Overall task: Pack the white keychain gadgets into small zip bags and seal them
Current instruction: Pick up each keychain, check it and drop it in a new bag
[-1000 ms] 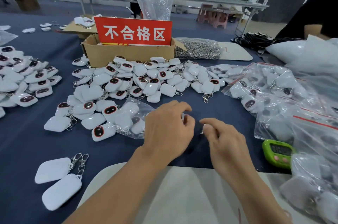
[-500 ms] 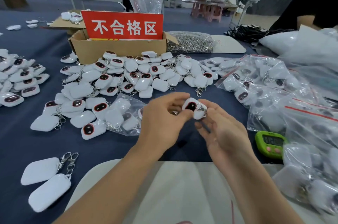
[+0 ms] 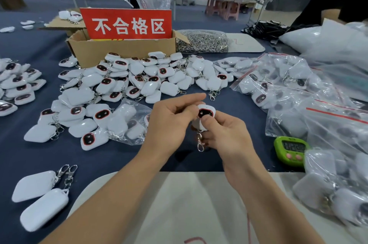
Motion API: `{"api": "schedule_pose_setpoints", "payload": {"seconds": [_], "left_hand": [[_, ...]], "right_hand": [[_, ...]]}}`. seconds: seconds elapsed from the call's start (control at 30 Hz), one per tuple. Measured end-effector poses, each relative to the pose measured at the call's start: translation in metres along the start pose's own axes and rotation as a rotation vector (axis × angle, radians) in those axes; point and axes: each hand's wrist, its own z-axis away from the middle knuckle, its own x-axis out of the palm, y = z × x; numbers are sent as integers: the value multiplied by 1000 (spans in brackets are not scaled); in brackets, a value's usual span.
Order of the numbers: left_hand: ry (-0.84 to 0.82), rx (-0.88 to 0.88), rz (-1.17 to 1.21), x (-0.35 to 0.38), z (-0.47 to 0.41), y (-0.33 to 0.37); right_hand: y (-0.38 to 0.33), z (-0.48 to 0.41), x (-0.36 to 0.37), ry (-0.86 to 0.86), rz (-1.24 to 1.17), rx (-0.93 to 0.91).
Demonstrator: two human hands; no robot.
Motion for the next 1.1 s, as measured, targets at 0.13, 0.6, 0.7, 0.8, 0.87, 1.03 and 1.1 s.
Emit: {"api": "schedule_pose_setpoints", "payload": {"seconds": [0.13, 0.6, 0.7, 0.8, 0.87, 1.03, 1.1], "left_hand": [[-37, -56, 23, -4, 1, -1], [-173, -42, -112, -4, 8, 4], [-159, -61, -125, -2, 7, 4], [-140, -78, -125, -1, 6, 4], [-119, -90, -109, -1, 6, 4], [-72, -82, -173, -1, 7, 3], [-50, -82, -195, -1, 7, 2]], "right_hand": [[-4, 1, -2, -26, -25, 29], [-1, 0, -1, 44, 34, 24], [1, -3, -1, 41, 16, 42], [-2, -5, -3, 11, 6, 69], [-2, -5, -3, 5, 14, 71], [0, -5, -2, -12, 36, 82], [0, -6, -2, -41, 40, 86]]}}
